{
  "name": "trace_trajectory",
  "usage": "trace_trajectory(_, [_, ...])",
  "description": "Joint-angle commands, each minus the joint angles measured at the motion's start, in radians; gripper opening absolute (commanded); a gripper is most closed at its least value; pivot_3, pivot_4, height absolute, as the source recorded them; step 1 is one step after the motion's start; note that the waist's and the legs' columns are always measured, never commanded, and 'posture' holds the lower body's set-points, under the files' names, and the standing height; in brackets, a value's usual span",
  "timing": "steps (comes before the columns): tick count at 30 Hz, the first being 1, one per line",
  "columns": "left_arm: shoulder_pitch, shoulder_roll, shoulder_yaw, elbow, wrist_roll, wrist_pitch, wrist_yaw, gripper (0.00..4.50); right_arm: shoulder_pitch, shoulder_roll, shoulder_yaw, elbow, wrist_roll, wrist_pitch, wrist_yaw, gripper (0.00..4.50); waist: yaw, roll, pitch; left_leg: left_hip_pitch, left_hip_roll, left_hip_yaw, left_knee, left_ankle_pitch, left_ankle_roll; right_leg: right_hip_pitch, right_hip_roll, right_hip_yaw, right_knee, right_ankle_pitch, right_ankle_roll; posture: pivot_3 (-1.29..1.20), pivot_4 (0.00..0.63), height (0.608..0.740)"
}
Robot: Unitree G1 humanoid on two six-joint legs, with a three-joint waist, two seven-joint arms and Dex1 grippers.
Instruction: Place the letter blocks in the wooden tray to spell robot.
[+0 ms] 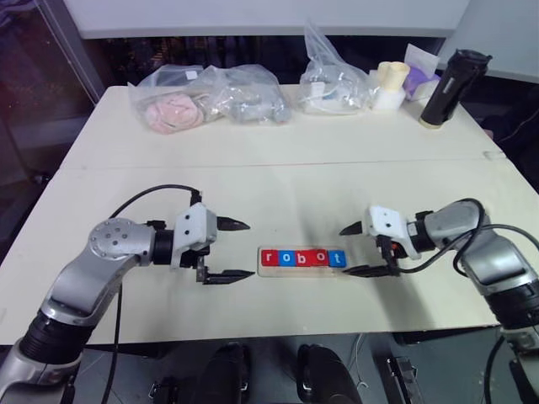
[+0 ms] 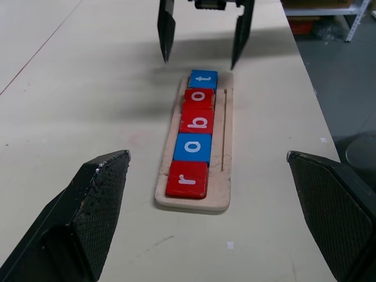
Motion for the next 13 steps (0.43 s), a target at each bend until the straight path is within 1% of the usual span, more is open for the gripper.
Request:
trace_trajectory(1, [-0.002, -0.005, 0.012, -0.029, -0.017, -0.006, -0.002, 4.5, -0.028, -0.015, -0.034, 0.046, -0.016, -0.045, -0.019, 4.47, 0.0, 0.0, 0.0, 0.0, 0.0, 0.0, 0.0, 0.0, 0.0, 0.0, 0.0, 0.0, 0.0, 0.0, 0.0, 0.0, 0.15, 0.74])
trace_trajectory(4, [0.002, -0.006, 0.016, -0.029, -0.019, -0.005, 0.001, 4.5, -0.024, -0.01, -0.065, 0.022, 0.02, -0.006, -0.034, 4.47, 0.0, 0.0, 0.0, 0.0, 0.0, 0.0, 0.0, 0.0, 0.0, 0.0, 0.001, 0.0, 0.001, 0.0, 0.0, 0.0, 0.15, 0.74])
trace_trajectory(8, [0.029, 0.009, 0.04, -0.054, -0.056, 0.06, 0.021, 4.5, 0.044, -0.021, -0.119, -0.088, 0.079, 0.074, -0.056, 4.47, 0.0, 0.0, 0.0, 0.001, 0.0, 0.0, 0.0, 0.0, 0.0, 0.0, 0.0, 0.0, 0.001, 0.001, 0.002, 0.0, 0.15, 0.74])
trace_trajectory(13, [0.069, 0.054, 0.071, -0.082, -0.07, 0.064, 0.001, 4.5, 0.228, -0.07, -0.253, -0.313, 0.168, 0.224, -0.102, 4.47, 0.005, 0.0, 0.0, 0.0, 0.0, -0.001, 0.0, 0.0, 0.0, 0.0, -0.001, 0.0, 0.001, 0.0, 0.001, 0.0, 0.15, 0.74])
